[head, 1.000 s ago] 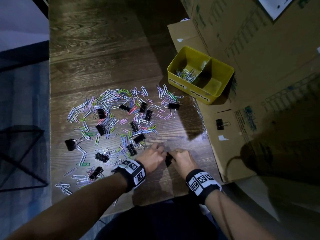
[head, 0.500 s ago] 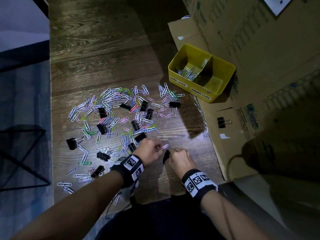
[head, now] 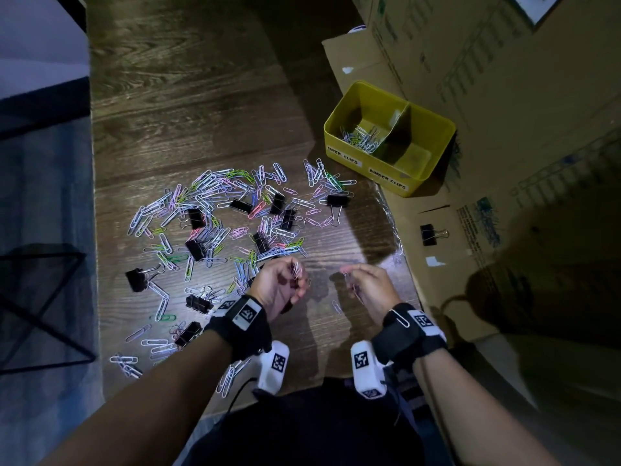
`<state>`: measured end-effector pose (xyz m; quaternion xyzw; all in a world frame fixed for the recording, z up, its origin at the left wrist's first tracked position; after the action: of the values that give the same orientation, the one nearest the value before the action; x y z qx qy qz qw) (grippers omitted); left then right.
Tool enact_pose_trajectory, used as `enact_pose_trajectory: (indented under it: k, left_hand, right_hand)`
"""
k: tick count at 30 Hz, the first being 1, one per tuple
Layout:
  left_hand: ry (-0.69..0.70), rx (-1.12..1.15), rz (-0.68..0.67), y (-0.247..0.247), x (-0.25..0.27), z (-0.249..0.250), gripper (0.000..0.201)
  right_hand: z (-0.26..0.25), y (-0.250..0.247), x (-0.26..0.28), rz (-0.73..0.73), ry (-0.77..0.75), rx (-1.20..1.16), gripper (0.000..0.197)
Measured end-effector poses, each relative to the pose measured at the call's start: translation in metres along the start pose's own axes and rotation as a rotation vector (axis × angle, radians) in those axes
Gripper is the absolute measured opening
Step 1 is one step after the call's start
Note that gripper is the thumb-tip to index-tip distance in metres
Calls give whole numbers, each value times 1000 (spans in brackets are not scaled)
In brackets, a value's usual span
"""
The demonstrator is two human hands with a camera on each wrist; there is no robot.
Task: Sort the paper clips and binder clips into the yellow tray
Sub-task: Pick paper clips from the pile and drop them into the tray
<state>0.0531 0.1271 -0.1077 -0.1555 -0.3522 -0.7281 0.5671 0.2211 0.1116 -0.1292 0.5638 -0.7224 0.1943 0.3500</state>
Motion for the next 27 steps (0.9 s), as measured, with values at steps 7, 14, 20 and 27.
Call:
enact_pose_trajectory:
  k: [7,14,20,27]
  left_hand:
    - [31,-252,20,0,-11,1,31]
    - [25,-706,159,-12,-15,2,40]
    - [169,-1391,250,-2,-10,12,29]
    - [131,-1749,251,4,-7,0,25]
  right_hand:
    - [5,11,6,-135,100,228,21]
    - [-15,27,14,-179,-238,1146,28]
    - [-12,34,19,-207,-256,1369,28]
    - [-5,48,27,-281,-290,1417,18]
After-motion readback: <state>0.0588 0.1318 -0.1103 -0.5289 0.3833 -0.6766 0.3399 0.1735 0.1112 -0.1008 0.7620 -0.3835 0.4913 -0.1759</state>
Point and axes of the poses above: each hand's wrist, its own x-axis away from the middle knuckle, its own y-axis out of the palm, z = x × y, the point moved 8 cm from there along -x, towards the middle knuckle, and after that the axes turned 10 degrees about -x, right-handed, at the moved point
